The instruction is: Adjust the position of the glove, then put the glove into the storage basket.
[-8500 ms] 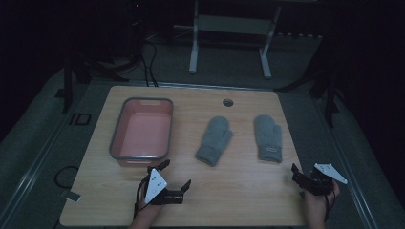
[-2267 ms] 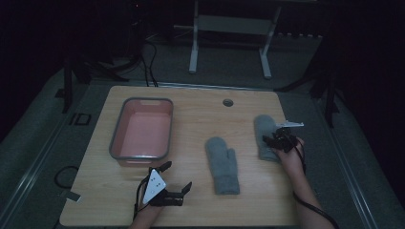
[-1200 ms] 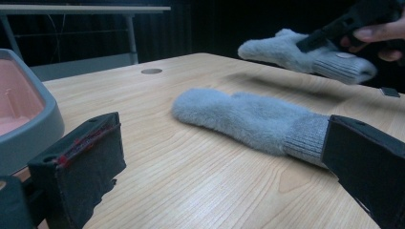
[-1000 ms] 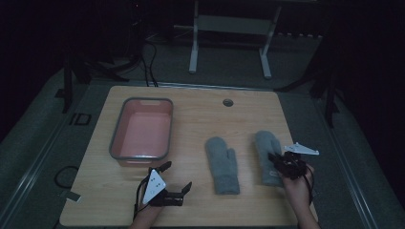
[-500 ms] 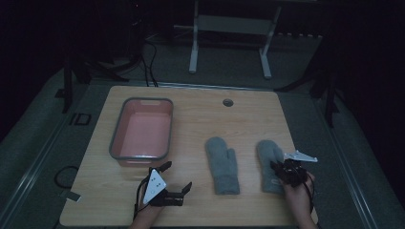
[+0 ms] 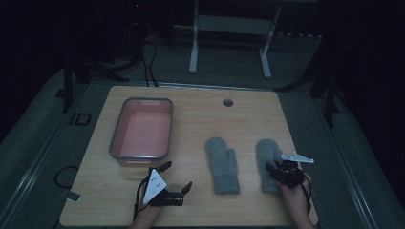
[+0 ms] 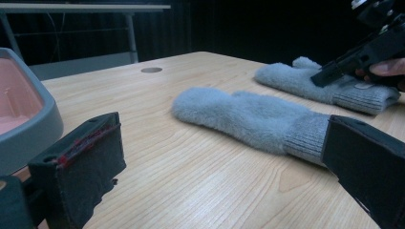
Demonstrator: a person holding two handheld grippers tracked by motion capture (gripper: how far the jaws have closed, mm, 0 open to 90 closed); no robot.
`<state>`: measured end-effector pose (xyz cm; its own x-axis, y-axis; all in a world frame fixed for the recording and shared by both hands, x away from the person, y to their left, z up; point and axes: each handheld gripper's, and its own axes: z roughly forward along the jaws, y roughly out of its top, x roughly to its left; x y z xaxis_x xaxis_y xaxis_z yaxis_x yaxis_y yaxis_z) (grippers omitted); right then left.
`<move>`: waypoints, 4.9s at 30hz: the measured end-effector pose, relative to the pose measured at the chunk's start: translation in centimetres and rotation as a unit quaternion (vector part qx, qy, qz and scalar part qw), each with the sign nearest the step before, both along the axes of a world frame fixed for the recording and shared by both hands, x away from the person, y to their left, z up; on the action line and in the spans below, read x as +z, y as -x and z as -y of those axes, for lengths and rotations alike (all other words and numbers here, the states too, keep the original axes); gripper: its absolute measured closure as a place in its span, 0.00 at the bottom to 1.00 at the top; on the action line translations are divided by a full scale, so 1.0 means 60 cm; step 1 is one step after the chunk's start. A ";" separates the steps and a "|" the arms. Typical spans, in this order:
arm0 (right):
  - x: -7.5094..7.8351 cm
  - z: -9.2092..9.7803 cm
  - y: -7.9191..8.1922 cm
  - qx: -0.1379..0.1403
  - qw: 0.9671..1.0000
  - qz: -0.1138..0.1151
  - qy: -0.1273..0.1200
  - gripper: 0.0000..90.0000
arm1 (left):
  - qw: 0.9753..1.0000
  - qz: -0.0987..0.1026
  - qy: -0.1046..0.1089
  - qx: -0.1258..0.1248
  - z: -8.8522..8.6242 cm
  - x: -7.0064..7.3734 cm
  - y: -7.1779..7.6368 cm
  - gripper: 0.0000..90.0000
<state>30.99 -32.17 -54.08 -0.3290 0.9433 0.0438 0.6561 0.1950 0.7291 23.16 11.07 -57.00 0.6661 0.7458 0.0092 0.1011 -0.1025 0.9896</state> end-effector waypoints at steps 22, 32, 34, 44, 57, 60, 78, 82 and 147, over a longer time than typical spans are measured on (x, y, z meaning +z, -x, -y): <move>-0.008 -0.011 -0.006 -0.003 0.999 0.004 0.048 0.86 | 1.000 -0.003 -0.002 -0.003 0.001 0.000 0.001 0.01; 0.057 -0.048 0.002 -0.032 0.999 0.020 -0.018 0.89 | 1.000 -0.005 -0.003 -0.001 0.004 0.001 -0.001 0.01; 0.068 -0.067 0.003 -0.027 0.999 0.019 -0.021 0.89 | 1.000 -0.006 -0.003 -0.003 0.004 0.001 -0.001 0.01; 0.111 -0.169 0.004 0.014 0.999 0.028 -0.026 0.89 | 1.000 -0.009 0.003 0.002 0.001 0.001 -0.001 0.01; 0.098 -0.274 0.003 0.074 0.997 0.006 -0.012 0.89 | 1.000 -0.013 0.004 -0.005 0.000 0.001 -0.002 0.01; 0.087 -0.278 -0.001 0.075 0.997 -0.004 -0.013 0.89 | 1.000 -0.013 0.004 -0.005 0.001 0.001 -0.002 0.01; 0.028 -0.287 -0.013 0.093 0.995 -0.038 0.012 0.69 | 1.000 -0.015 0.006 -0.005 0.000 0.001 -0.002 0.01; 0.024 -0.286 -0.015 0.102 0.994 -0.042 0.010 0.59 | 1.000 -0.016 0.007 -0.006 -0.001 0.001 -0.002 0.01; -0.012 -0.161 -0.054 0.190 0.978 -0.057 -0.063 0.29 | 0.943 -0.320 -0.077 -0.055 0.160 0.014 -0.167 0.15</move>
